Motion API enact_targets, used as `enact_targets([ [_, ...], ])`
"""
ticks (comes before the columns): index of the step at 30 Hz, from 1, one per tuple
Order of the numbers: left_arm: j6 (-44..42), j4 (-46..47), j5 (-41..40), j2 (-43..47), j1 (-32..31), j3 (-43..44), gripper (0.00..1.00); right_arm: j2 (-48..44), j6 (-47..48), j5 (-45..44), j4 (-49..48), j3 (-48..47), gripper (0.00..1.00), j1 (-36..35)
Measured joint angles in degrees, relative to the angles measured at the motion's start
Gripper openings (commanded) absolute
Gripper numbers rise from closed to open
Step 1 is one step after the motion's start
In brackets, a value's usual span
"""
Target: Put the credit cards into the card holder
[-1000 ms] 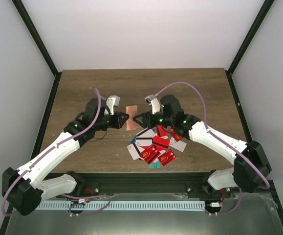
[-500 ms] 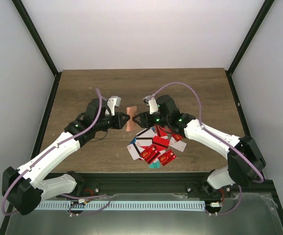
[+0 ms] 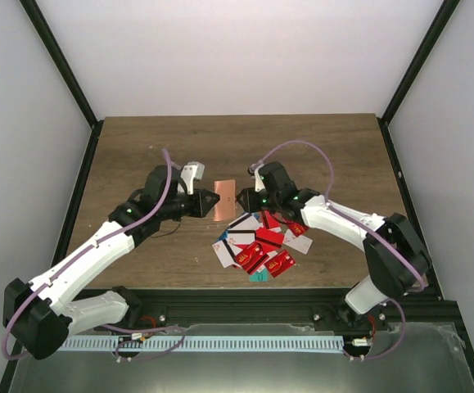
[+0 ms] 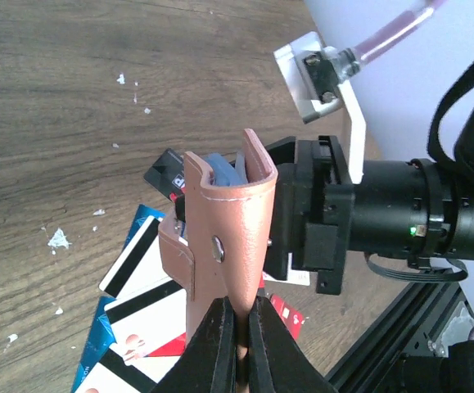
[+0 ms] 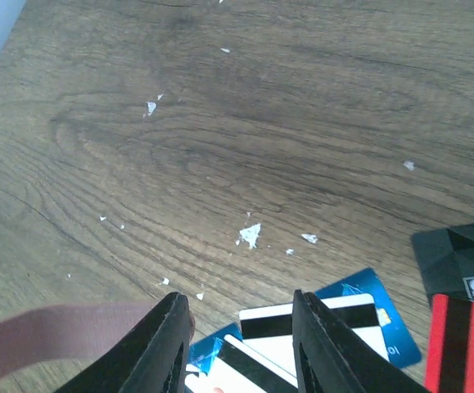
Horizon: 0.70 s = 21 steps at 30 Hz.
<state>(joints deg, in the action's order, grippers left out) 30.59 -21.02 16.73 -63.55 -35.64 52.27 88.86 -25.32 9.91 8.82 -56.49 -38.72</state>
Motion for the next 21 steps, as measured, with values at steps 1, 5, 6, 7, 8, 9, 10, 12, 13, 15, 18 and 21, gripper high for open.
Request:
enact_targets([
  [1, 0.0, 0.0, -0.1, 0.0, 0.0, 0.0, 0.04, -0.5, 0.5, 0.0, -0.2, 0.5, 0.38, 0.1],
  [5, -0.4, -0.1, -0.9, 0.0, 0.0, 0.0, 0.04, -5.6, 2.1, 0.9, -2.2, 4.9, 0.39, 0.4],
  [6, -0.5, -0.1, -1.0, 0.0, 0.0, 0.0, 0.04, -7.2, 2.3, 1.2, -2.4, 5.9, 0.39, 0.4],
  [7, -0.6, -0.1, -1.1, 0.0, 0.0, 0.0, 0.04, -9.1, 2.6, 1.7, -2.9, 7.2, 0.40, 0.5],
  [8, -0.7, -0.1, -1.1, -0.1, 0.0, 0.0, 0.04, -10.4, 2.6, 2.2, -3.2, 8.0, 0.40, 0.6],
  [9, -0.7, -0.1, -1.1, -0.1, 0.0, 0.0, 0.04, -12.1, 2.7, 3.0, -3.9, 9.2, 0.41, 0.9],
  [10, -0.8, -0.1, -1.1, -0.1, 0.0, 0.0, 0.04, -13.1, 2.7, 3.4, -4.5, 9.9, 0.43, 1.1],
  [12, -0.8, 0.0, -1.0, -0.3, 0.0, 0.0, 0.04, -15.6, 2.8, 4.7, -6.0, 12.1, 0.44, 1.8],
  [13, -0.8, 0.0, -1.0, -0.4, 0.0, 0.0, 0.04, -16.4, 2.8, 5.4, -6.7, 13.0, 0.46, 1.9],
  [15, -0.8, 0.0, -1.0, -0.7, 0.0, 0.0, 0.04, -17.8, 2.8, 6.9, -8.2, 14.6, 0.50, 2.2],
  [18, -0.8, 0.0, -0.6, -1.0, 0.0, 0.0, 0.04, -18.4, 2.6, 9.0, -9.6, 15.5, 0.55, 2.2],
  [21, -0.8, 0.0, -0.2, -1.0, 0.0, 0.0, 0.04, -18.0, 2.2, 9.6, -10.8, 15.4, 0.56, 2.2],
])
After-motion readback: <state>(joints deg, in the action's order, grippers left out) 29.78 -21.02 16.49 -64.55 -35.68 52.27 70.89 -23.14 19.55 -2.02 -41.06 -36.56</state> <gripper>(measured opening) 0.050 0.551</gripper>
